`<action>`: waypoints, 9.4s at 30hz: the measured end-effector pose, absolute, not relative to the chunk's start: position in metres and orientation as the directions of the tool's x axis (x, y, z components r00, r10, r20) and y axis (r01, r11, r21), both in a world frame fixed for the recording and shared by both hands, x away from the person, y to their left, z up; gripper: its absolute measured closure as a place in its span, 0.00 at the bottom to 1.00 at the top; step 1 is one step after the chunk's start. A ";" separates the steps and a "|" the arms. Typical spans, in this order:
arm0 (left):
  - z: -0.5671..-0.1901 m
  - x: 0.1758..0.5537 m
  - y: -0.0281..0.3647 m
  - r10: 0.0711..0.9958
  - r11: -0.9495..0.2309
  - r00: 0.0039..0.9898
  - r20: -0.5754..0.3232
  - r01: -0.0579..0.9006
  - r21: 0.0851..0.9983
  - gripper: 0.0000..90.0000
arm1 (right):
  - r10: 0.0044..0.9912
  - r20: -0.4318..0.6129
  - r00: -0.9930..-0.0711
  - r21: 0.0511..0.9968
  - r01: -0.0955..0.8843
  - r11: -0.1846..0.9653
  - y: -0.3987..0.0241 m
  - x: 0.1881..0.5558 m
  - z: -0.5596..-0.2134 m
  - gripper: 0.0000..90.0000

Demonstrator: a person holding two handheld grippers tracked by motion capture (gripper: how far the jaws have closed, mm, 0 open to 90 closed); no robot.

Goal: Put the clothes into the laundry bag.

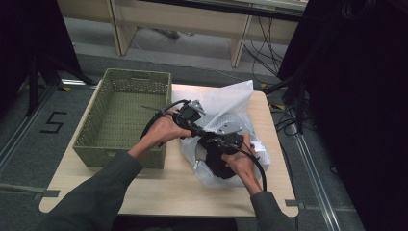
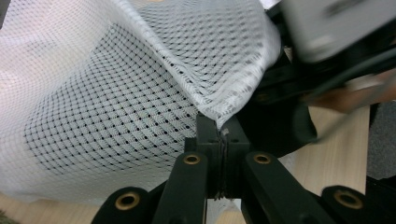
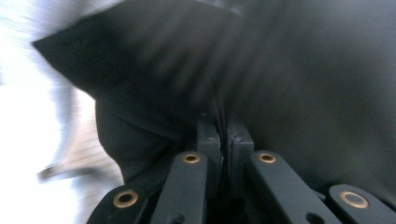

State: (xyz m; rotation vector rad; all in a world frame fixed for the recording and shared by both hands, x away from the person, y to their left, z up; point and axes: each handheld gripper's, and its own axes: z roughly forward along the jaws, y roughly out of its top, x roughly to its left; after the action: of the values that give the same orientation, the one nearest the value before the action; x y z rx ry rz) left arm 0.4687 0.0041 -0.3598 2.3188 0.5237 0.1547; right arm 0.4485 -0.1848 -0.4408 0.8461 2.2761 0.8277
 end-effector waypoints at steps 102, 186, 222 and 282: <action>-0.503 0.382 -0.029 0.574 -0.598 0.819 -0.018 0.434 0.674 0.31 | 0.784 -0.084 -0.615 0.688 0.533 0.492 -0.251 0.389 -0.449 0.46; -0.508 0.366 0.027 0.463 -0.635 0.886 -0.022 0.349 0.690 0.95 | 0.760 -0.260 -0.596 0.617 0.503 0.605 -0.143 0.486 -0.497 0.98; -0.506 0.369 0.031 0.424 -0.680 0.906 0.002 0.317 0.661 0.95 | 0.763 -0.203 -0.614 0.583 0.550 0.598 -0.244 0.463 -0.468 0.60; -0.459 0.340 0.067 0.489 -0.528 0.868 -0.086 0.373 0.763 0.45 | 0.800 0.005 -0.600 0.693 0.579 0.430 -0.273 0.393 -0.440 0.42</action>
State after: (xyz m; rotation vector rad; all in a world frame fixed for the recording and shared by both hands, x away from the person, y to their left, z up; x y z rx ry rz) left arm 0.3400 0.0670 -0.4588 2.1852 0.6203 0.1740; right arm 0.3930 -0.2732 -0.4399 1.1839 2.3632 0.9557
